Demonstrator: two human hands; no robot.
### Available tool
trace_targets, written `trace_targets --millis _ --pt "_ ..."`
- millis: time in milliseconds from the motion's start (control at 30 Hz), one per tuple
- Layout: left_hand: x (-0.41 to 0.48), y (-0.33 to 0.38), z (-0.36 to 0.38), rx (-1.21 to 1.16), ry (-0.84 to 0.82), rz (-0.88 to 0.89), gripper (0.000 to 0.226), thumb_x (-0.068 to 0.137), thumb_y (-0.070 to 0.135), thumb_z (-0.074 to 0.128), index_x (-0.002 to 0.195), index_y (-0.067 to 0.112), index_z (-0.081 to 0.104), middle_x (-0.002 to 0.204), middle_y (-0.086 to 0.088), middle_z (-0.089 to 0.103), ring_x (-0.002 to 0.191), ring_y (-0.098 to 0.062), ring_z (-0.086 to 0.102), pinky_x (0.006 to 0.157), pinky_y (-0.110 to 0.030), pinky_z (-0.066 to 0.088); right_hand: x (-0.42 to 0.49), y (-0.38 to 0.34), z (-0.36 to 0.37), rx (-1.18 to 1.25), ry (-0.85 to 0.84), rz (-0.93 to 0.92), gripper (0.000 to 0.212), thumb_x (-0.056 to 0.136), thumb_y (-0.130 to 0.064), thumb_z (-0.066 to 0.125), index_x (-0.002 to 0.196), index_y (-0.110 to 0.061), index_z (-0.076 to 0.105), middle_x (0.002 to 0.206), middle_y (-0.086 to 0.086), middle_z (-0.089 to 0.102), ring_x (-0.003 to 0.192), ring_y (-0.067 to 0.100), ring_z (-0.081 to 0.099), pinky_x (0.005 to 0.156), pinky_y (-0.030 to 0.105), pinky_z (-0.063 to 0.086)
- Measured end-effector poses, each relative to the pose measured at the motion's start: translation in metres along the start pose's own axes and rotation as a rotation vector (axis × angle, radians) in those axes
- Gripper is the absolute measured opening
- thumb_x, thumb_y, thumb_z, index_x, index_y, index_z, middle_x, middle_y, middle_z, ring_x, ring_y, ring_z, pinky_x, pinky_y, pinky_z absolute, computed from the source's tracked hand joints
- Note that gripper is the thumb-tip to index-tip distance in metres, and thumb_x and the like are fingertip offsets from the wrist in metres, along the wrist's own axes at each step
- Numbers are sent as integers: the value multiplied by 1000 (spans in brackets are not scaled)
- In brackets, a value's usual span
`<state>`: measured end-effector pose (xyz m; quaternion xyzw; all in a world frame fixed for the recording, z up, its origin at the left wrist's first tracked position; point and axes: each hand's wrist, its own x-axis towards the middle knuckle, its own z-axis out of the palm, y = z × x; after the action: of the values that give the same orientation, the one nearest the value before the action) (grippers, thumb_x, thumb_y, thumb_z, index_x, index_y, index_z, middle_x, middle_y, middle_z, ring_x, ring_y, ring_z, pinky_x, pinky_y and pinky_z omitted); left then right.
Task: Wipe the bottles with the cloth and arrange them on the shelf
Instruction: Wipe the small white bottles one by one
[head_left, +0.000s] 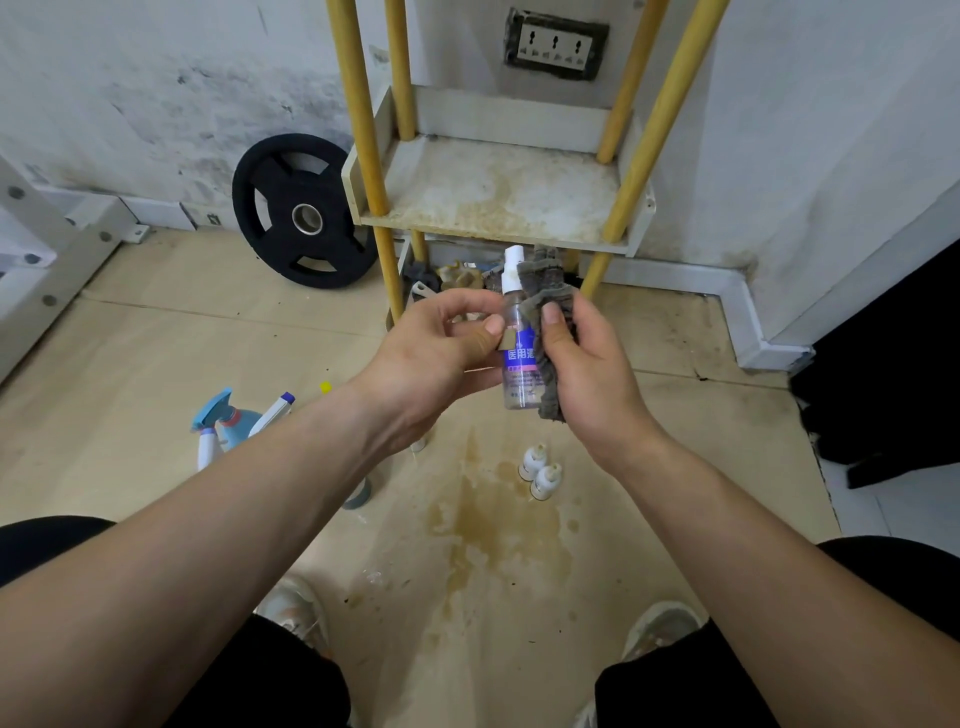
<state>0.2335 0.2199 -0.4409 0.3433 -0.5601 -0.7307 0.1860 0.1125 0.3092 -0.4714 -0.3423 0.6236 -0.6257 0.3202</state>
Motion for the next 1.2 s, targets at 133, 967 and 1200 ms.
trace_targets --millis 133,967,1200 --pt "0 4 0 19 22 29 24 99 11 61 121 0 63 93 -10 72 85 -23 69 84 -37 59 0 -3 2 1 65 15 27 110 -18 40 105 -26 66 94 -2 73 83 9 68 70 26 53" --pt "7 11 -23 101 -19 45 28 94 15 67 117 0 69 105 -24 71 89 -27 67 81 -29 61 10 -15 -11 51 211 46 26 108 -25 47 100 -19 71 98 3 77 95 21 74 89 44 60" --pt "0 -11 4 219 8 328 23 99 8 62 118 15 72 99 -4 78 95 -16 74 90 -36 59 -5 -1 9 -118 17 -97 26 108 -27 40 123 -31 62 111 -8 72 111 8 66 96 29 53"
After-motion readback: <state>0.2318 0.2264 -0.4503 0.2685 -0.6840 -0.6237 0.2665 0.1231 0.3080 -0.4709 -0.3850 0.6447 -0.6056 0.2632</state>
